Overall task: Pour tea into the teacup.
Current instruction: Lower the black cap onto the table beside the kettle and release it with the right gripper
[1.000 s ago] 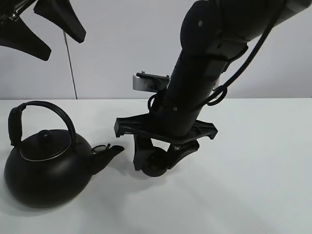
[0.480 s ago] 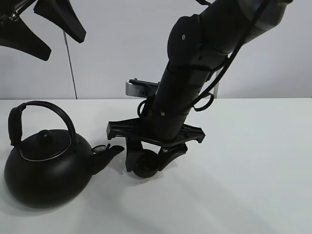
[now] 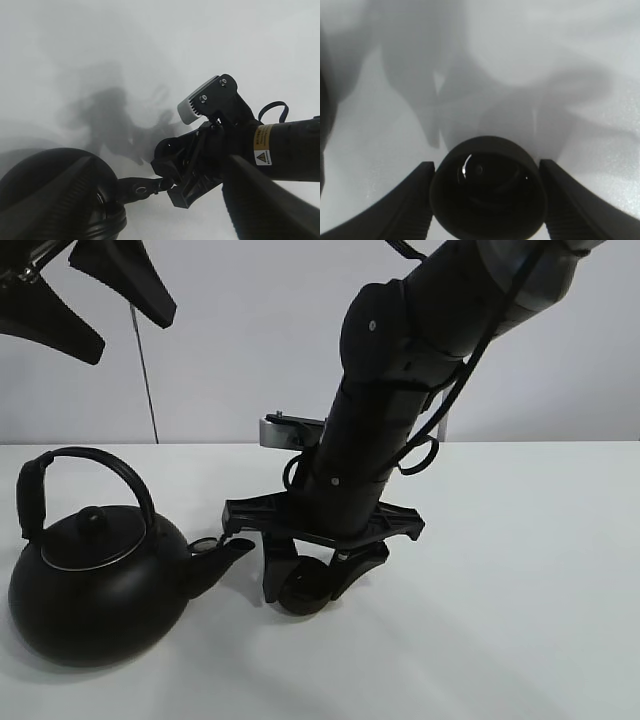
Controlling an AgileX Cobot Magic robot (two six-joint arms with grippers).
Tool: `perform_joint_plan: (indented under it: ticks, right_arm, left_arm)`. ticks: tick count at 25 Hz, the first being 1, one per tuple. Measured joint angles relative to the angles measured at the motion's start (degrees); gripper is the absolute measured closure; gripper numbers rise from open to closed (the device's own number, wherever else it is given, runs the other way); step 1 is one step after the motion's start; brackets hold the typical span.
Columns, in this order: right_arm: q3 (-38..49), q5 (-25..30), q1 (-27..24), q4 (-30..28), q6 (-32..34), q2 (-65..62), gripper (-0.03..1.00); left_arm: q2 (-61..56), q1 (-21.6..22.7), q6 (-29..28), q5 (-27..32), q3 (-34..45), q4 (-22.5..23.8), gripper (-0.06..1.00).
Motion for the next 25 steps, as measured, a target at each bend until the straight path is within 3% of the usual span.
perform_joint_plan:
  ticks: [25]
  right_arm:
    - [-1.9,2.5,0.0,-0.1,0.4,0.2,0.54]
  left_arm:
    - [0.0,0.0,0.0,0.0,0.0,0.0,0.43]
